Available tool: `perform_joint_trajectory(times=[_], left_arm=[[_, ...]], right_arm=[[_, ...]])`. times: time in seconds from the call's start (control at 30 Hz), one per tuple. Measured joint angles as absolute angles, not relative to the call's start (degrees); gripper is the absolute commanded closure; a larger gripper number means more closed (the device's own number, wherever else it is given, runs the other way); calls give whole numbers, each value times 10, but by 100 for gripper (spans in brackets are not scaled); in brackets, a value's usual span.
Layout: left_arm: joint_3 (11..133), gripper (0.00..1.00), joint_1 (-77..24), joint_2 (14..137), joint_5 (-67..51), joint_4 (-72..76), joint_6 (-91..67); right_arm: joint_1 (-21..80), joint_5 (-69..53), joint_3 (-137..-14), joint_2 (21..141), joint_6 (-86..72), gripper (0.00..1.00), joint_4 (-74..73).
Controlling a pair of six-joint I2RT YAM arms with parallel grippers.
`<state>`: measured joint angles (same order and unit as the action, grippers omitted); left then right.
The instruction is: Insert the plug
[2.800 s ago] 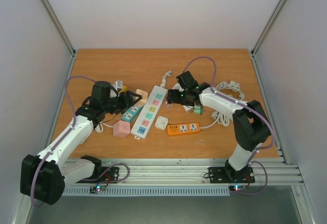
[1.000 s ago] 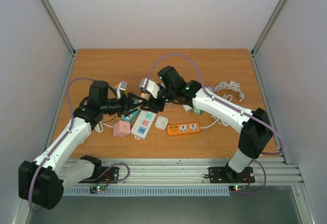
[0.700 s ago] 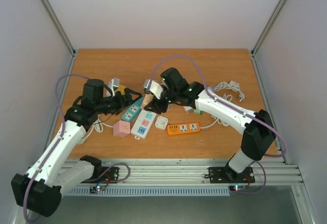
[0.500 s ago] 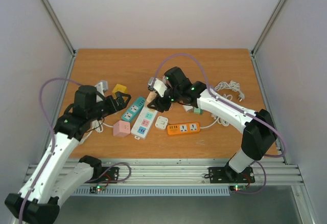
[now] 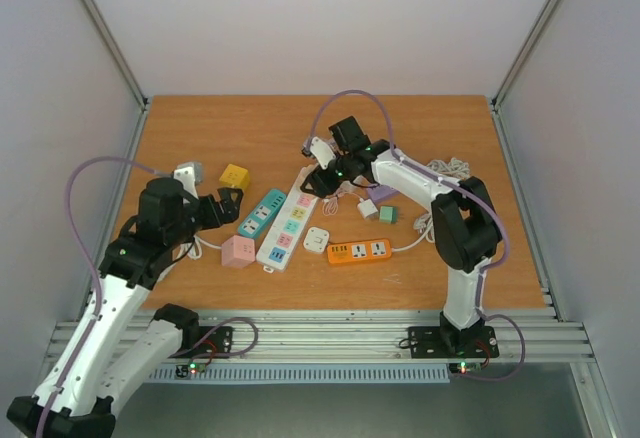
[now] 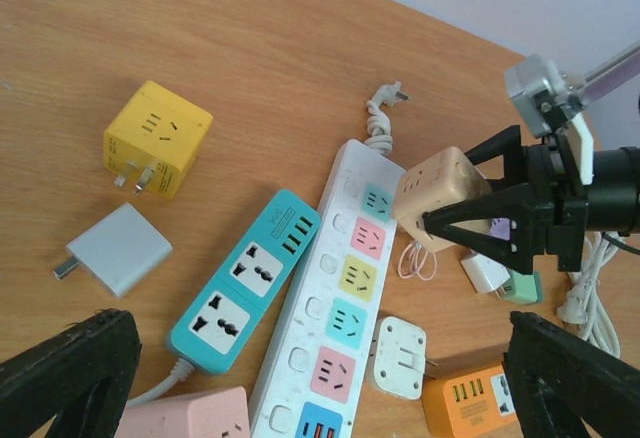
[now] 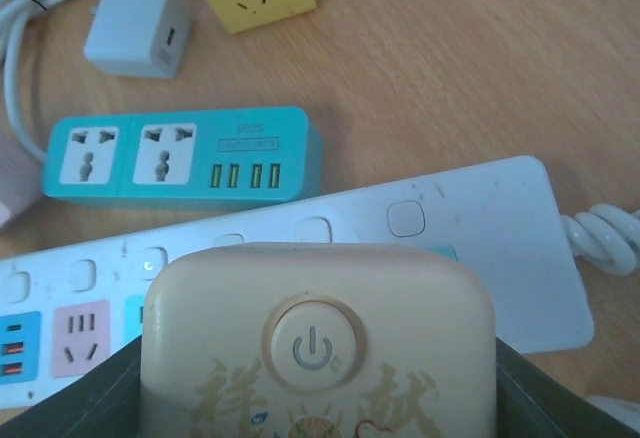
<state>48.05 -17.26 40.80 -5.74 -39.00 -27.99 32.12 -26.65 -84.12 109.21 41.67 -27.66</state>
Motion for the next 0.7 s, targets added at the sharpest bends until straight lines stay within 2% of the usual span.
perform_joint_trajectory(times=[0.7], left_arm=[[471,1,-173,430,-47,-339,-265]], right_arm=[[302,-261,-890,1167,469,69,-285]])
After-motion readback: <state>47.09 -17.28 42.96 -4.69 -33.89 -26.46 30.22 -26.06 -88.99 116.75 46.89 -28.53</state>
